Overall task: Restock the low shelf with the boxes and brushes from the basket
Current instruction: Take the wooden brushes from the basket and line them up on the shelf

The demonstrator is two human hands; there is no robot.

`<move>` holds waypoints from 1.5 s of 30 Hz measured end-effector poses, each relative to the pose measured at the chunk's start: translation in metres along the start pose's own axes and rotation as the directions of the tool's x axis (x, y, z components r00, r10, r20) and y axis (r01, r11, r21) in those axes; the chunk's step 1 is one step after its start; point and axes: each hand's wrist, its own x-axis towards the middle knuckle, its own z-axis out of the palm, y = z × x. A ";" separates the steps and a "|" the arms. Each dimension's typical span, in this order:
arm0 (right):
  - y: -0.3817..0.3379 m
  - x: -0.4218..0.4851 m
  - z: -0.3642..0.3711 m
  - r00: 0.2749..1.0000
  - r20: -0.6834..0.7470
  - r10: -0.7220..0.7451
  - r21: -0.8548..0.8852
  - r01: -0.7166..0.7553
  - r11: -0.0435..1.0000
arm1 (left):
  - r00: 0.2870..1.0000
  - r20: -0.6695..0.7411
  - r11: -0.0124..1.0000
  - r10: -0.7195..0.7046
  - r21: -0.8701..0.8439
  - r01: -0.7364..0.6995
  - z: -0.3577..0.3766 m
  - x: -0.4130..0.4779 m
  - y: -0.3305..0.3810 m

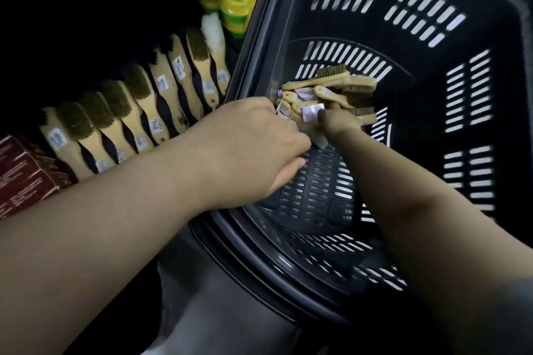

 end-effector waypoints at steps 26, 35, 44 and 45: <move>0.007 -0.165 -0.072 0.589 -0.556 -0.587 0.166 0.770 0.616 | 0.637 0.473 -0.286 -0.609 -0.880 0.379 0.027 0.041 0.039; -0.018 -0.032 0.023 0.983 0.186 -0.001 0.200 -0.037 0.979 | 0.623 0.400 -0.207 -0.673 -0.910 0.360 0.037 0.043 0.033; -0.009 -0.018 0.038 0.964 0.252 0.089 0.165 -0.133 0.977 | 0.629 0.444 -0.285 -0.638 -0.895 0.342 0.036 0.041 0.035; -0.005 -0.024 0.032 0.952 0.302 0.041 0.150 -0.090 0.985 | 0.631 0.436 -0.267 -0.642 -0.898 0.349 0.036 0.041 0.035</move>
